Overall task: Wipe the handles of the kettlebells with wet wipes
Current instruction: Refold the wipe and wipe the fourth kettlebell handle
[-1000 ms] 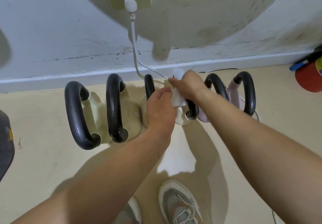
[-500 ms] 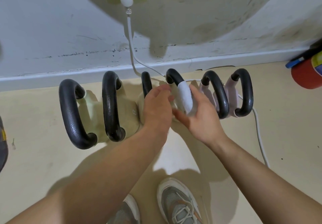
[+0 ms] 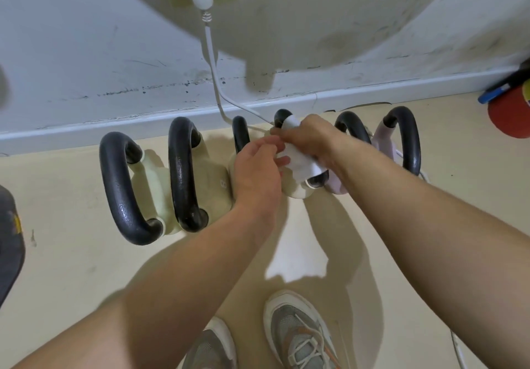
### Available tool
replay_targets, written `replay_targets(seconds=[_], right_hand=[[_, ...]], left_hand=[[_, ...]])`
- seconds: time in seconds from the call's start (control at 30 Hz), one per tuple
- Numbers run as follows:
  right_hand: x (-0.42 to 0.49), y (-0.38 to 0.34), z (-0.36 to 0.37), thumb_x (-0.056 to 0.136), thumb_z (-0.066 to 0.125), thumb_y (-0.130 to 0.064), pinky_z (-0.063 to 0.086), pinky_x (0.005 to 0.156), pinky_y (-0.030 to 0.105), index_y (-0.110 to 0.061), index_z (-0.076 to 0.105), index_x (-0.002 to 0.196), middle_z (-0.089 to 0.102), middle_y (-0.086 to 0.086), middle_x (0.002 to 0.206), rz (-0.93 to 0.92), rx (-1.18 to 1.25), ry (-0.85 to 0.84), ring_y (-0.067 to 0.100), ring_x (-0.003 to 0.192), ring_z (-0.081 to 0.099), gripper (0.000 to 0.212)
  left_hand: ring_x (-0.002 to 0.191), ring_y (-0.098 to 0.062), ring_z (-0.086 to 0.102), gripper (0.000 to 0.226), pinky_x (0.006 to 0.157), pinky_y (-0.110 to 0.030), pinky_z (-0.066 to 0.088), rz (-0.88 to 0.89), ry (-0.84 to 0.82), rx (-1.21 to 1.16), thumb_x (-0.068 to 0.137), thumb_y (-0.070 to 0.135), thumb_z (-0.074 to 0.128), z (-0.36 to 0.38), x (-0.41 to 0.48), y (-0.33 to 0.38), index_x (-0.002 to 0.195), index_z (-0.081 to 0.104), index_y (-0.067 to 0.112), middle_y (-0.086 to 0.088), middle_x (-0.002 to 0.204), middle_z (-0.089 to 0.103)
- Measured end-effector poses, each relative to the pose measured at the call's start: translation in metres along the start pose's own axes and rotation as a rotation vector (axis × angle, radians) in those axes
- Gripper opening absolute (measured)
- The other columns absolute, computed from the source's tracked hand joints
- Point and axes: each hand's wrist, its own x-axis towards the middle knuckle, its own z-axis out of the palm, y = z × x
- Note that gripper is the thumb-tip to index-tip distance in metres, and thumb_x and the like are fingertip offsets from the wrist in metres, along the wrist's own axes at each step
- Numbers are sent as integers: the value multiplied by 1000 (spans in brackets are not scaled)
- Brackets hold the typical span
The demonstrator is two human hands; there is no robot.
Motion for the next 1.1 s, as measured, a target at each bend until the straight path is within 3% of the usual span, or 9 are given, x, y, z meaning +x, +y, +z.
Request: replay_targets(seconds=[0.17, 0.27, 0.4, 0.5, 0.6, 0.73, 0.8, 0.9, 1.1], right_hand=[[16, 6, -8, 90, 70, -53, 52, 71, 34, -8, 65, 84, 68, 9, 82, 147, 495, -438, 25, 67, 67, 46], [9, 13, -1, 83, 68, -64, 52, 81, 37, -8, 66, 89, 72, 11, 92, -42, 128, -107, 28, 85, 68, 57], [-24, 43, 31, 97, 50, -22, 37, 66, 36, -11, 52, 90, 64, 10, 84, -361, -426, 511, 36, 85, 64, 13], [-28, 51, 38, 93, 42, -3, 40, 67, 39, -7, 51, 100, 62, 12, 90, -361, -477, 518, 39, 89, 64, 12], [-27, 27, 18, 95, 47, -9, 37, 66, 35, -9, 48, 95, 53, 9, 82, -294, -502, 343, 38, 95, 64, 1], [-6, -17, -4, 97, 65, -33, 51, 67, 32, -8, 64, 96, 70, 12, 95, 93, 48, -160, 28, 81, 65, 25], [2, -22, -5, 96, 67, -39, 55, 64, 31, -10, 65, 83, 71, 10, 79, 183, 214, -244, 24, 65, 66, 32], [12, -13, 0, 92, 72, -41, 57, 54, 28, -7, 66, 87, 71, 9, 66, 172, 373, -209, 22, 55, 68, 36], [19, 17, 7, 77, 76, -52, 61, 90, 47, -8, 62, 116, 71, 13, 110, 102, 611, 176, 32, 95, 73, 60]], left_hand=[[82, -17, 63, 26, 70, -20, 51, 13, -8, -5, 100, 5, 40, -2, -4, 0, 103, 66, 10, -7, 99, 70], [82, -16, 62, 27, 65, -18, 50, 15, -21, 6, 99, 3, 40, -4, -5, 1, 107, 66, 7, -12, 109, 72], [85, -17, 64, 29, 72, -24, 51, 6, -19, 26, 98, 3, 41, 0, -2, 1, 106, 68, 8, -4, 95, 71], [84, -15, 65, 29, 81, -28, 53, 8, -29, 40, 96, 2, 41, 3, 0, 2, 97, 69, 12, -2, 98, 72], [79, -11, 65, 32, 77, -25, 53, 9, -50, 40, 89, -7, 40, 2, 1, 3, 92, 66, 11, -3, 94, 72], [76, -12, 65, 30, 71, -24, 52, 47, -7, 25, 91, -4, 39, -4, 5, 5, 90, 64, 13, -2, 96, 72], [76, -13, 64, 28, 71, -25, 52, 52, -14, 24, 92, -3, 40, -6, 4, 5, 91, 63, 13, -2, 93, 71], [80, -16, 61, 26, 73, -25, 51, 54, -37, 34, 93, -2, 41, -8, 1, -2, 93, 64, 11, -4, 91, 68], [88, -20, 56, 29, 87, -36, 48, -71, -190, 243, 84, 12, 50, -9, 0, -44, 104, 67, 23, 4, 94, 65]])
